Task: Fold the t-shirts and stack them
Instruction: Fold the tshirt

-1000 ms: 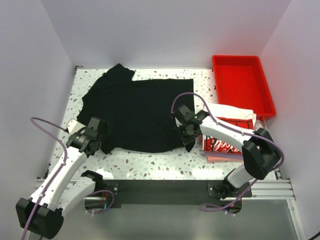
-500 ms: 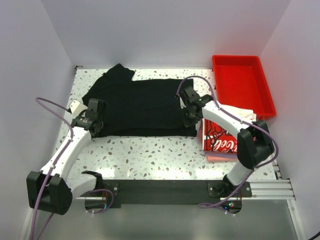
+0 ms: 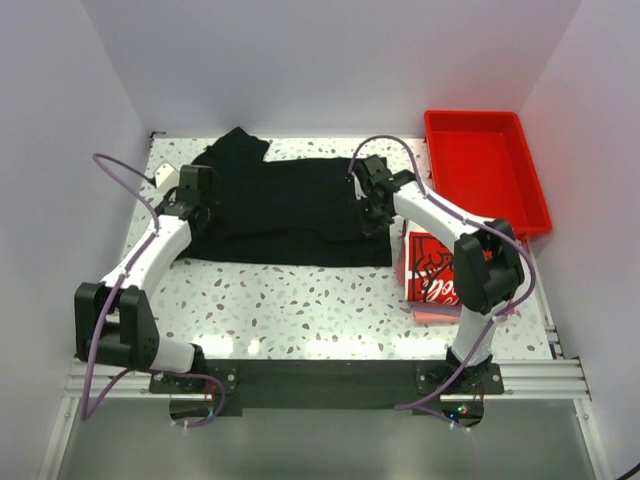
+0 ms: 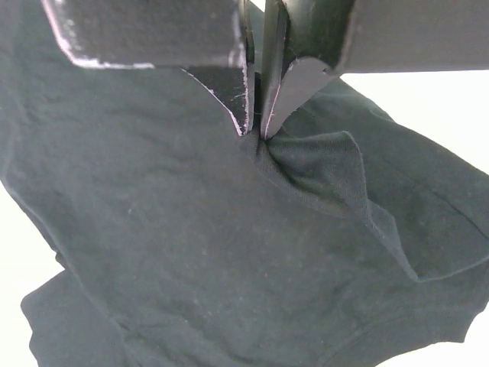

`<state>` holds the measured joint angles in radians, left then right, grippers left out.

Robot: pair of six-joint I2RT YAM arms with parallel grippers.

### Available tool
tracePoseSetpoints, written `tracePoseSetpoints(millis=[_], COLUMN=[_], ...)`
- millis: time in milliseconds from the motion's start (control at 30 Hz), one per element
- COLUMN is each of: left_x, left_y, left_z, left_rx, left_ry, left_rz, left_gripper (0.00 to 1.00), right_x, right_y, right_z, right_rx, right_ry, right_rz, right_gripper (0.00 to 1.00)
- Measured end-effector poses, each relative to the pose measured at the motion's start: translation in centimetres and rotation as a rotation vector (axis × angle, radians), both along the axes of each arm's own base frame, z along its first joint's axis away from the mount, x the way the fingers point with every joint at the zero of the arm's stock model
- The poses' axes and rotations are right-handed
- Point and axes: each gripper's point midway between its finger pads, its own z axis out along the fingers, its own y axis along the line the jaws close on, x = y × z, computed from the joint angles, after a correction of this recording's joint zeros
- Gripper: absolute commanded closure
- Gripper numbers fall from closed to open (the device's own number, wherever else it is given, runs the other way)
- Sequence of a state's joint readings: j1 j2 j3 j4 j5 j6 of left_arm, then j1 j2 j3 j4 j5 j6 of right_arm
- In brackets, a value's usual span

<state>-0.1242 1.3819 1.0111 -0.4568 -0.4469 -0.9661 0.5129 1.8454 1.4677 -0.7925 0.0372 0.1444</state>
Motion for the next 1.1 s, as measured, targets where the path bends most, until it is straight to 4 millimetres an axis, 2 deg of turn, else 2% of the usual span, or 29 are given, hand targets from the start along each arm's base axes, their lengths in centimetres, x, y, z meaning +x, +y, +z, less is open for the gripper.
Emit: tracePoseSetpoints(millis=[200, 400, 467, 533, 567, 600, 633, 667, 700, 733, 767, 867, 933, 1033, 1100], left_x=[1.7, 2.6, 3.4, 4.4, 4.8, 5.4, 5.9, 6.5, 7.1, 7.7, 8.2, 9.3, 9.4, 7.7, 5.7], left_y=[0.2, 0.6, 0.7, 0.8, 0.8, 0.9, 1.0, 1.1, 1.3, 1.5, 1.7, 2.0, 2.1, 2.2, 2.4], left_z=[-1.3, -2.6, -3.2, -3.8, -4.1, -4.4, -4.7, -4.7, -4.7, -4.6, -4.3, -2.9, -2.1, -2.0, -2.6], left_rx=[0.023, 0.048, 0.058, 0.071, 0.075, 0.083, 0.095, 0.097, 0.104, 0.113, 0.118, 0.126, 0.13, 0.131, 0.129], left_ry=[0.053, 0.095, 0.112, 0.133, 0.138, 0.149, 0.159, 0.161, 0.163, 0.162, 0.157, 0.129, 0.111, 0.105, 0.115], left_rz=[-0.007, -0.007, -0.01, -0.016, -0.018, -0.022, -0.03, -0.03, -0.034, -0.04, -0.042, -0.043, -0.047, -0.051, -0.053], left_gripper=[0.99, 0.91, 0.91, 0.8, 0.7, 0.46, 0.41, 0.34, 0.13, 0.04, 0.0, 0.0, 0.0, 0.0, 0.0], right_x=[1.6, 3.3, 4.2, 5.4, 6.0, 6.6, 7.1, 7.8, 8.3, 8.7, 9.1, 9.8, 9.7, 8.0, 6.3], right_y=[-0.1, -0.1, -0.2, -0.5, -0.8, -0.9, -1.0, -1.3, -1.4, -1.7, -1.9, -1.9, -1.8, -1.5, -1.0], right_z=[-0.4, -1.3, -1.6, -2.0, -2.1, -2.3, -2.4, -2.5, -2.5, -2.4, -2.1, -1.0, -0.2, 1.2, 2.1], right_rx=[-0.012, -0.032, -0.039, -0.05, -0.059, -0.068, -0.075, -0.089, -0.099, -0.114, -0.123, -0.128, -0.114, -0.056, -0.006], right_ry=[0.002, 0.007, 0.004, -0.004, -0.009, -0.012, -0.018, -0.028, -0.038, -0.05, -0.064, -0.102, -0.121, -0.133, -0.141], right_rz=[0.0, 0.015, 0.018, 0.019, 0.02, 0.023, 0.024, 0.024, 0.021, 0.015, 0.013, 0.009, 0.011, 0.018, 0.027], right_gripper=[0.86, 0.87, 0.88, 0.88, 0.87, 0.85, 0.8, 0.69, 0.63, 0.55, 0.02, 0.01, 0.01, 0.01, 0.01])
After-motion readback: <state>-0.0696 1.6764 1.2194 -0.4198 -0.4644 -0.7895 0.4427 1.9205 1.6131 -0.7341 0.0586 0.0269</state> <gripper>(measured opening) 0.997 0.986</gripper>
